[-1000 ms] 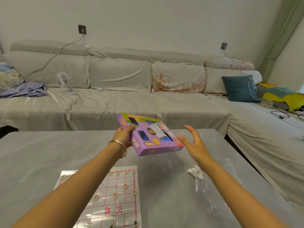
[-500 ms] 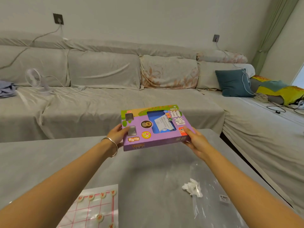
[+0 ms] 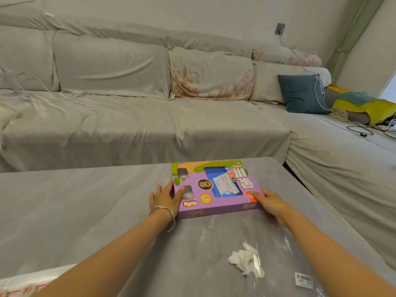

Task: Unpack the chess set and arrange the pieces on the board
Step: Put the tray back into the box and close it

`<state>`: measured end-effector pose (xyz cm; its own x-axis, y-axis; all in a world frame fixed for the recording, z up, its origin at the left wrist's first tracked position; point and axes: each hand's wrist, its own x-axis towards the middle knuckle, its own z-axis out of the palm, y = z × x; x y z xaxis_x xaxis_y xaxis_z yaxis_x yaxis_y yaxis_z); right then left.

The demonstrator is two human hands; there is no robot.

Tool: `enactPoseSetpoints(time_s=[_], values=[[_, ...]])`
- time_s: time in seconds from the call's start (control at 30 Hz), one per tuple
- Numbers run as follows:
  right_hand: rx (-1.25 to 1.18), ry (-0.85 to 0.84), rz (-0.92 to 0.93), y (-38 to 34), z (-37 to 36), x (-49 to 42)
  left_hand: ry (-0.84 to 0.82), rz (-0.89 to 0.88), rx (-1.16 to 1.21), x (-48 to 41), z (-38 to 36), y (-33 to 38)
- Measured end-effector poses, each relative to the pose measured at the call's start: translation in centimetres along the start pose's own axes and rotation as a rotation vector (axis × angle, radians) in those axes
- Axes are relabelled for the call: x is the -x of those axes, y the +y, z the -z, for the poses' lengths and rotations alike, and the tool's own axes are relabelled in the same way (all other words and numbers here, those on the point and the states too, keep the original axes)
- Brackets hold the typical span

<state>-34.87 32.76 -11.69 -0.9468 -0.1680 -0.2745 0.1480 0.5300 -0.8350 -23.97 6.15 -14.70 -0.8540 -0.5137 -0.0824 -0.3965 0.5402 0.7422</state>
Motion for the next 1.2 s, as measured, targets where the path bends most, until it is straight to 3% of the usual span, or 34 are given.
enactPoseSetpoints(time_s=[0.23, 0.37, 0.53, 0.63, 0.7, 0.77, 0.87, 1.0, 1.2], values=[[0.037, 0.042, 0.004, 0.5, -0.1, -1.7, 0.013, 0.028, -0.040, -0.7, -0.7, 0.6], [0.032, 0.175, 0.136, -1.6, 2.4, 1.3, 0.175, 0.047, -0.027, -0.3, 0.4, 1.4], [0.079, -0.039, 0.186, 0.2, 7.2, 10.9, 0.287, -0.335, 0.276, 7.5, 1.0, 4.5], [0.280, -0.149, 0.129, 3.7, 7.7, 16.0, 0.031, -0.386, 0.377, 13.2, -0.2, 5.2], [0.457, -0.147, 0.116, 5.9, 7.1, 18.1, -0.304, -0.301, 0.249, 15.2, -1.5, 5.3], [0.506, -0.119, 0.095, 7.4, 6.3, 19.9, -0.509, -0.183, 0.144, 16.2, -2.5, 5.8], [0.397, -0.092, 0.079, 8.5, 5.2, 22.1, -0.556, 0.021, 0.215, 18.3, -2.9, 7.5], [0.291, -0.102, 0.103, 8.3, 3.2, 23.5, -0.543, -0.043, 0.191, 21.2, -3.7, 8.2], [-0.102, -0.143, 0.205, 5.6, -0.3, 24.9, -0.511, 0.171, 0.746, 24.2, -4.2, 9.5]])
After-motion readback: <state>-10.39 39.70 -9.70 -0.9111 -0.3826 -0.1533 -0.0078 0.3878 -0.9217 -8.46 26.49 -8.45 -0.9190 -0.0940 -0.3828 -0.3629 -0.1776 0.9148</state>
